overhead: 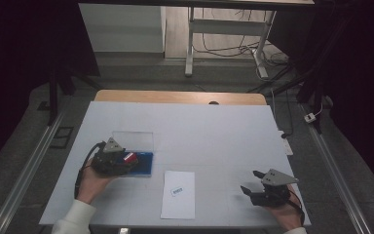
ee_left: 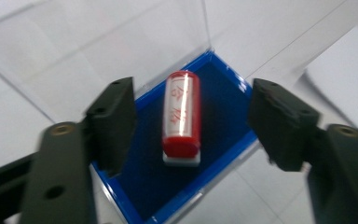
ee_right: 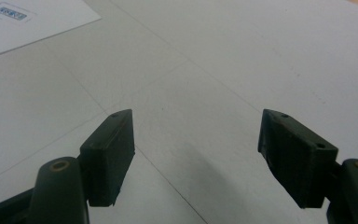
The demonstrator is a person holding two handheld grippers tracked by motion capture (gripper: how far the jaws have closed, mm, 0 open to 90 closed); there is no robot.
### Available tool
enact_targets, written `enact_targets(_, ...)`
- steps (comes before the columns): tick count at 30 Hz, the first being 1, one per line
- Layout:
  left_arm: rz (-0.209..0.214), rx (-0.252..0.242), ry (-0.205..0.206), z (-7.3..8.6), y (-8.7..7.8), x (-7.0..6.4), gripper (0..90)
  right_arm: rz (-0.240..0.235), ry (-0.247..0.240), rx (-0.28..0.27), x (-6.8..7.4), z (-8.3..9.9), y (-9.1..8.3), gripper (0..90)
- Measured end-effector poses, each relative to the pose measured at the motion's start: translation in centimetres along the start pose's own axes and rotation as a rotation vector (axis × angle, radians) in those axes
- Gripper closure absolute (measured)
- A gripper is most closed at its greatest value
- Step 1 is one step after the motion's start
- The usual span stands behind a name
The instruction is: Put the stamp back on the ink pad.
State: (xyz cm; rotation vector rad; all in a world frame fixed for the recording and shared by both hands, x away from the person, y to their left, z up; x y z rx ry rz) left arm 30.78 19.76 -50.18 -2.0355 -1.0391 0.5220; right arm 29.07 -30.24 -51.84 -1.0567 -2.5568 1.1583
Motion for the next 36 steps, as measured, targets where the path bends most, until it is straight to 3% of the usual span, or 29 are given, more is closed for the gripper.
enact_targets(4,0.036,-0.053,-0.029,1.0,-1.2,-0.7,27.1,-0.005,0.018,-0.014,-0.3,0.3,-0.2,26.6)
enact_targets(11,0.066,-0.099,-0.035,3.7,-3.2,-2.2,26.3,0.003,0.025,-0.027,-0.7,0.6,-0.6,26.6)
enact_targets(20,0.089,-0.108,-0.046,6.4,-4.2,-2.9,26.3,-0.004,0.024,-0.032,-0.8,0.9,-0.5,26.6)
enact_targets(36,0.067,-0.078,-0.038,6.4,-3.4,-2.5,26.4,-0.007,-0.001,-0.046,-0.5,0.7,-0.6,26.8)
Point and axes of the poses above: each handheld gripper's, and its own axes: y roughly forward along the jaws, z roughly out of its underside, x roughly to its left, the point moved 2 cm from there along y, roughly forward along the jaws, and after that the axes turned 8 degrees about x, right-handed, at the moved point
